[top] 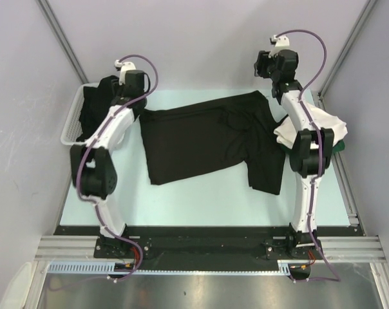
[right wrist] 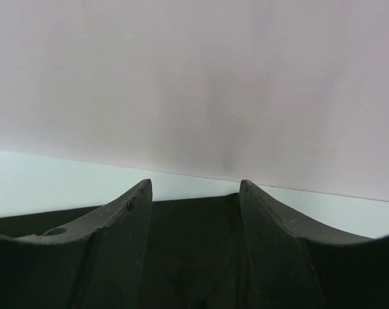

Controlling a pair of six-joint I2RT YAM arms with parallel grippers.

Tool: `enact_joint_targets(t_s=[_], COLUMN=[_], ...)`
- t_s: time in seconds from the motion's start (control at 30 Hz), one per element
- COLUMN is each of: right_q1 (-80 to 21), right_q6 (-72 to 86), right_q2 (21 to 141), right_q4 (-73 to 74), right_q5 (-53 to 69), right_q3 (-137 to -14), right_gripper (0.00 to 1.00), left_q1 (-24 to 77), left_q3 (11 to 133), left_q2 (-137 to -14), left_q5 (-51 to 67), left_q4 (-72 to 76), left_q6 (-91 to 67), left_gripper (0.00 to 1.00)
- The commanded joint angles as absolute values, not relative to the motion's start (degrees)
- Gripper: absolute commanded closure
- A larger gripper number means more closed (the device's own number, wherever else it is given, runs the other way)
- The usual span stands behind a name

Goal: Fold and stack the t-shirts

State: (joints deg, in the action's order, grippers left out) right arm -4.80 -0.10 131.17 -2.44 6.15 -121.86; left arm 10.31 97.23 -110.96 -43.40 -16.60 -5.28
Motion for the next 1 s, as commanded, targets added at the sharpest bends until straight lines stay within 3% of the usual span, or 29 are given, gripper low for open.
enact_joint_targets(t_s=[0.0,0.23,0.4,0.57,0.97], right_q1=[-8.08,-8.35,-8.70,-10.45,-13.27], right_q6=[1.31,9.31,13.00,15.38,14.33], right_q2=[117.61,102.59,93.26,89.22,84.64], right_q4=[10.08,21.79,28.63,32.08,34.80], right_q5=[1.94,-1.32,-1.93,-0.71,-0.53], right_q3=[-117.88,-99.90,-91.24,-89.21,-89.47], right_gripper=[0.38,0.26,0.27,0.27,0.27], left_q1=[10.90,12.66,13.18,13.36,15.99], left_q3=[90.02,65.06,51.34,43.78,38.93], left_q2=[-98.37,-77.28,-67.07,-65.13,-72.95], left_q5=[-35.36,-18.59,-10.55,-7.13,-3.43], left_q4=[-23.11,-22.06,-23.29,-23.82,-21.36], left_q6=[-12.19,-19.59,-24.77,-28.55,-35.68], left_gripper=[0.50,0.49,0.50,0.50,0.51])
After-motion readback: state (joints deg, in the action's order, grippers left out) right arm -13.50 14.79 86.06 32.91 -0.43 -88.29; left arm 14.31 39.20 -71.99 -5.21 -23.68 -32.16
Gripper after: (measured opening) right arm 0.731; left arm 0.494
